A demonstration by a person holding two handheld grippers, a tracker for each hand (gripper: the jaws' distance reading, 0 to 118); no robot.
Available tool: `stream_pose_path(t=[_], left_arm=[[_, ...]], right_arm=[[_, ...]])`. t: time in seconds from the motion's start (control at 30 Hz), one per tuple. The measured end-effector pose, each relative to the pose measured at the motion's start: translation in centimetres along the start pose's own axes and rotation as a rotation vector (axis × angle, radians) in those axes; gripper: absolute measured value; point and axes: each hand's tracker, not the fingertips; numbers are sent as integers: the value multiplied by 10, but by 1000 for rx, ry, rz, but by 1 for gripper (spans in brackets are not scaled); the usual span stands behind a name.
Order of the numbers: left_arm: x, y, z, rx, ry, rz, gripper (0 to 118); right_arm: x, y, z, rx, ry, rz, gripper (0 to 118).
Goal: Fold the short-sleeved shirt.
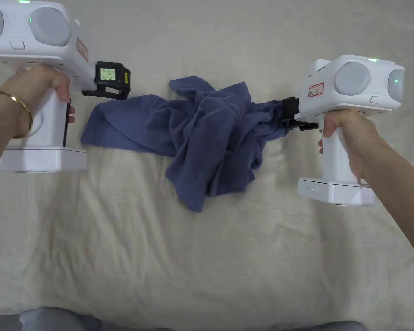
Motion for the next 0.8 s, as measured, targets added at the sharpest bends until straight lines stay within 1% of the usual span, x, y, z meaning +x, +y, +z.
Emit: stream_pose_path(t=[0.07, 0.13, 0.33, 0.37, 0.43, 0.47, 0.5, 0.57, 0.6, 0.63, 0.67, 0.7, 0.73, 0.77, 0.8], left_arm=[[-4, 1, -15, -65, 26, -31, 118], [-4, 2, -29, -136, 13, -40, 118], [-2, -19, -55, -194, -31, 25, 118], [-1, -22, -59, -216, -29, 24, 116], [4, -29, -63, -227, -17, 2, 100], [4, -32, -62, -218, -21, -1, 99], [5, -34, -58, -181, -13, 4, 96], [6, -33, -54, -183, -29, -26, 76], [9, -32, -51, -178, -25, -45, 64], [11, -32, -48, -176, -19, -65, 43], [13, -32, -46, -171, -21, -77, 26], [11, -31, -44, -170, -35, -81, 17], [14, -32, -43, -166, -12, -88, 3], [14, -33, -43, -151, 24, -108, 0], [14, -35, -43, -144, 15, -104, 0]], right_arm=[[1, -1, 0, -1, 0, 5, 7], [3, -3, 0, -1, 5, 1, 7], [3, -4, 3, 3, 10, 15, 7], [3, -4, 4, 5, 10, 17, 7], [3, -4, 3, 4, 9, 23, 7], [2, -5, 3, 5, 6, 27, 7], [1, -5, 3, 6, 5, 30, 7], [-1, -7, 3, 5, 4, 33, 7], [-1, -8, 3, 4, 4, 31, 7], [-2, -9, 2, 4, 4, 29, 7], [-3, -10, 1, 2, 1, 27, 7], [-3, -11, 1, 0, -1, 25, 7], [-4, -12, 1, 0, -4, 20, 7], [-4, -14, 2, 1, -4, 9, 7], [-3, -14, 2, 2, -3, 3, 7]])
